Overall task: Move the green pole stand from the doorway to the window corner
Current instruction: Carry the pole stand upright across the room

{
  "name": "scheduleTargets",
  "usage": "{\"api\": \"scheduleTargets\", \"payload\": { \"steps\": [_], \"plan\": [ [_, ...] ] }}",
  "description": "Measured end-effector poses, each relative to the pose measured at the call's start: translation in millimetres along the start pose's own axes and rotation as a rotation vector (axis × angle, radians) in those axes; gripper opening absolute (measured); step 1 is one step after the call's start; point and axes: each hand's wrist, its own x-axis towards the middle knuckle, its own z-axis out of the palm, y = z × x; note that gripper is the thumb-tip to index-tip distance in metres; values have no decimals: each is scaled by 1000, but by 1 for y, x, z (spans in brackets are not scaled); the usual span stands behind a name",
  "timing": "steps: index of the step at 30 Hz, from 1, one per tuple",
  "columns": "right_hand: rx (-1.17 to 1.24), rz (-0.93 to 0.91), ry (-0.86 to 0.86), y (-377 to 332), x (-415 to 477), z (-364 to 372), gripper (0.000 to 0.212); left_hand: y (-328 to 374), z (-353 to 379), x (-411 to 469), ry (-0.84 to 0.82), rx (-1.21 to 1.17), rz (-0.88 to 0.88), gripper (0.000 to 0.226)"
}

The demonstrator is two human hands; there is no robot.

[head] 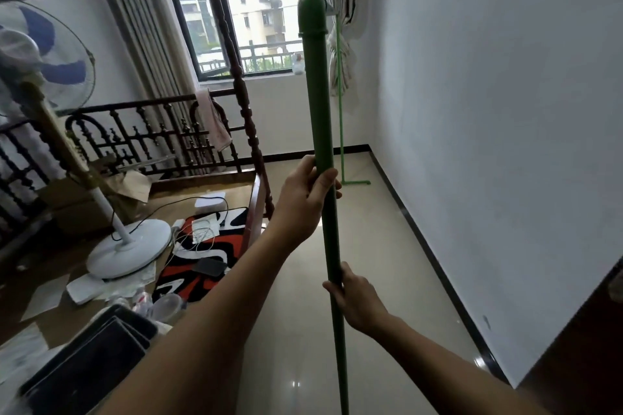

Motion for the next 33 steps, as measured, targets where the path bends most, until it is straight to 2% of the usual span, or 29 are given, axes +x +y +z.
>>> {"api": "scheduleTargets", "payload": {
  "steps": [8,15,20,24,28,33],
  "plan": [
    [-29,-12,-6,3,122,2,30,-56,-29,109,8,13,1,9],
    [-56,-62,-28,13,243,-5,31,-105,-47,214,43,50,-37,25],
    [-57,-64,-68,17,319,-11,32,-134,-60,280,46,49,-62,23],
    [-49,-38,-27,20,372,-12,33,-167,-68,323,-15,110,-107,19],
    [-58,6,-4,25,418,-13,32,-202,-73,354,-73,167,-159,25],
    [-75,65,82,28,481,-3,33,-236,-94,418,-155,177,-104,28]
  ]
}}
